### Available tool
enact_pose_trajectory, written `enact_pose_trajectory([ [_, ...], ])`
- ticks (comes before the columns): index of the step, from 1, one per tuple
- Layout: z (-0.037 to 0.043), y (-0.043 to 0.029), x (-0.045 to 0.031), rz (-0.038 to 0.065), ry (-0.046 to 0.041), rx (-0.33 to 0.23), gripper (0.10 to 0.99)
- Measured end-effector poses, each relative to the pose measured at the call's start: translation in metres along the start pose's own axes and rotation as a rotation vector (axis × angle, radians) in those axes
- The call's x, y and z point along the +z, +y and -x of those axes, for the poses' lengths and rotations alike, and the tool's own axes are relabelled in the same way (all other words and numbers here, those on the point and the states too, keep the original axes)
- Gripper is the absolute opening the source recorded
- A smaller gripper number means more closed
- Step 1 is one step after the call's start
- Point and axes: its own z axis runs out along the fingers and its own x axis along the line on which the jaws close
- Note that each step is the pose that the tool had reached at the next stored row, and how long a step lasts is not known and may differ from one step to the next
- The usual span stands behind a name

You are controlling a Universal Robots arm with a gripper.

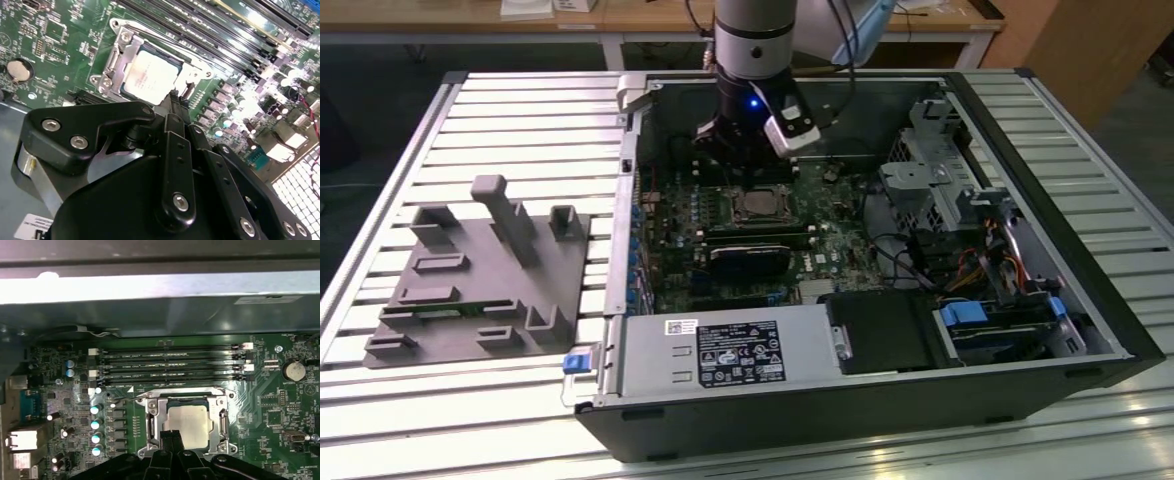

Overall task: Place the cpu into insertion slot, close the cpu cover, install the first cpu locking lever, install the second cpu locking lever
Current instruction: 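Install the first cpu locking lever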

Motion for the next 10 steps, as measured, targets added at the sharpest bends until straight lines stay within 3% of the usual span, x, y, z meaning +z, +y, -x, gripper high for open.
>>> enact_pose_trajectory([
  [10,-0.0099,-0.0006,-0.0002,0.0,0.0,0.0,0.106],
])
